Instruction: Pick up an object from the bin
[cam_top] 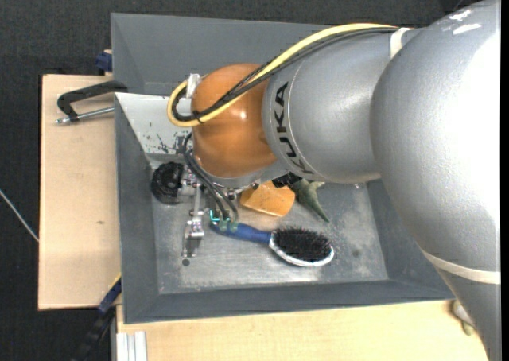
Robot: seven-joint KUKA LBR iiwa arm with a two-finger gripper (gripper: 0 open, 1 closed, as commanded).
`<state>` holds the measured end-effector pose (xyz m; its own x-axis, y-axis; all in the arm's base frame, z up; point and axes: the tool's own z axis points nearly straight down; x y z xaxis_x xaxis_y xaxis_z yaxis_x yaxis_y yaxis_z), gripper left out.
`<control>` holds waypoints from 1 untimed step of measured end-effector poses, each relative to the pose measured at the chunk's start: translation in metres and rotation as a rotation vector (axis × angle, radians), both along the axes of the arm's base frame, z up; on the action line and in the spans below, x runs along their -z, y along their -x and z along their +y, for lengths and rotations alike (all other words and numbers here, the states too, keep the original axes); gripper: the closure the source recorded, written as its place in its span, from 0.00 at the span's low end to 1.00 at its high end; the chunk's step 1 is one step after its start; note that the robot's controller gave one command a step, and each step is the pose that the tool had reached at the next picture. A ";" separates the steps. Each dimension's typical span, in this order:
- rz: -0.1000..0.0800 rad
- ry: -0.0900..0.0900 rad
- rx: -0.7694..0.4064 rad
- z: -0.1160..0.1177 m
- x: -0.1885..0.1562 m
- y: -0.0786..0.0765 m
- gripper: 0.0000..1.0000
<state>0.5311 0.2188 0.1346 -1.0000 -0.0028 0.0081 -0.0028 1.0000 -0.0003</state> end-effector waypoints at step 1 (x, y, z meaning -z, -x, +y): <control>-0.017 0.000 0.092 -0.071 -0.028 -0.036 0.00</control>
Offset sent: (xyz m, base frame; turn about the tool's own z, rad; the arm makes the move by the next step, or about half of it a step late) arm 0.0331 -0.0676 0.0255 0.0858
